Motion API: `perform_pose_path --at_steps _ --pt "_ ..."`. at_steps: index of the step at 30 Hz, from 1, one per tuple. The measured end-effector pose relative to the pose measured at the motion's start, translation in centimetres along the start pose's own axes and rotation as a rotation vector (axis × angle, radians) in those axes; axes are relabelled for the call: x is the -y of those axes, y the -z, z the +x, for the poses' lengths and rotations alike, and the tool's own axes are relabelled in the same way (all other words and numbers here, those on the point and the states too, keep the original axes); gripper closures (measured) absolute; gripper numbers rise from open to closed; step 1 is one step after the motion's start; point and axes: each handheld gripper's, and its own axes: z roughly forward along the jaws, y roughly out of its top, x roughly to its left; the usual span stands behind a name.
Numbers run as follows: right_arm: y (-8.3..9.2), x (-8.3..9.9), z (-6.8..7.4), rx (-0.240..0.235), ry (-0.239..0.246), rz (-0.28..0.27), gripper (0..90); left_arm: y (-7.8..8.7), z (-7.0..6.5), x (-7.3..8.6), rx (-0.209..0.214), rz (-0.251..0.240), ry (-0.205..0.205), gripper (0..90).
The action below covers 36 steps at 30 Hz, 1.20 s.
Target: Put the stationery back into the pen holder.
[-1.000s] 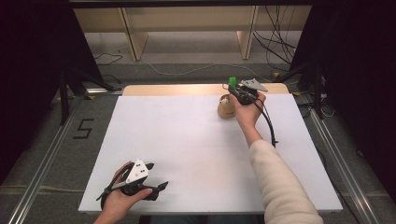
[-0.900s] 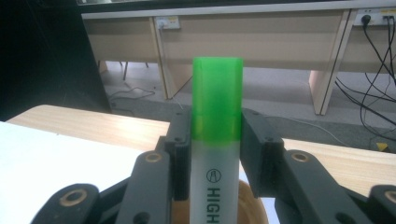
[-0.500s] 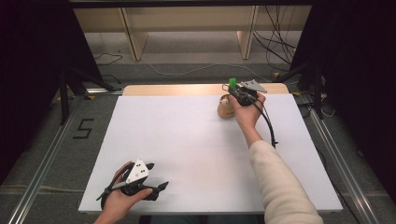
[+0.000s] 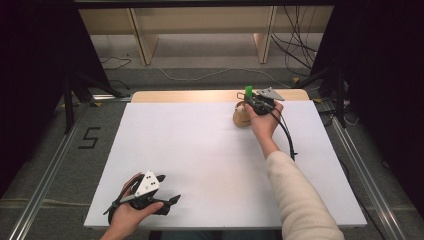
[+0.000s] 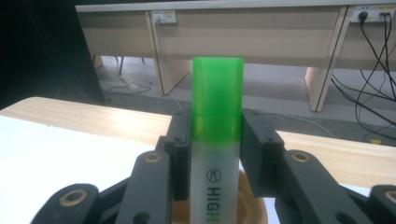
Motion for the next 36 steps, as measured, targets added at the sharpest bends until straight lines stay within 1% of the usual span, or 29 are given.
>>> perform_pose_path --at_steps 4,9,12,13,15,17,19,20,21,23,25,27,28,29,30,34,36 --pt "0.0 0.5 0.0 0.002 0.005 0.025 66.0 0.0 0.0 0.0 0.000 0.001 -0.001 17.4" --pt "0.3 0.8 0.0 -0.005 0.027 0.048 63.5 0.0 0.0 0.0 0.000 0.001 -0.003 17.4" --pt "0.6 0.7 -0.1 -0.012 0.030 0.058 60.7 0.0 0.0 0.0 -0.003 0.001 -0.002 17.4" --pt "0.8 0.6 -0.1 -0.012 0.027 0.056 58.0 0.0 0.0 0.0 -0.003 0.001 -0.002 17.4" --pt "1.1 0.5 -0.2 -0.029 0.015 0.061 55.3 -0.1 0.0 0.0 -0.003 0.001 -0.003 17.4" --pt "1.5 0.4 -0.3 -0.035 0.013 0.067 52.8 -0.1 0.0 0.0 -0.004 0.000 -0.004 17.4" --pt "2.0 0.3 -0.6 -0.050 -0.002 0.075 50.1 -0.1 0.0 0.0 -0.005 0.000 -0.004 17.4" --pt "2.3 0.3 -0.6 -0.048 0.003 0.086 49.3 -0.1 -0.1 0.0 -0.005 0.001 -0.001 17.4" --pt "2.6 0.2 -0.8 -0.045 0.012 0.085 49.0 -0.1 0.0 0.0 -0.006 0.001 -0.003 17.4" --pt "3.1 0.1 -1.0 -0.055 0.000 0.086 46.9 -0.1 0.0 0.0 -0.006 0.004 -0.005 17.4" --pt "3.6 0.1 -1.0 -0.067 -0.003 0.105 45.5 -0.1 0.0 0.0 -0.007 0.004 -0.005 17.4" --pt "4.1 0.1 -1.0 -0.071 0.011 0.111 44.7 -0.1 0.0 0.0 -0.006 0.005 -0.004 17.4" --pt "4.4 0.1 -0.9 -0.073 0.007 0.116 44.4 -0.1 0.0 0.0 -0.008 0.004 0.001 17.4" --pt "4.6 0.2 -0.9 -0.080 0.004 0.119 44.2 -0.1 0.0 0.0 -0.007 0.008 -0.004 17.4" --pt "4.9 0.2 -0.9 -0.085 0.007 0.125 43.7 -0.2 0.0 0.0 -0.009 0.001 0.002 17.4" --pt "5.9 0.4 -0.5 -0.107 0.028 0.149 42.1 -0.1 0.0 0.1 -0.009 0.009 -0.003 17.4" --pt "6.5 0.5 -0.3 -0.120 0.036 0.151 41.4 -0.1 0.0 0.1 -0.010 0.009 -0.003 17.4"
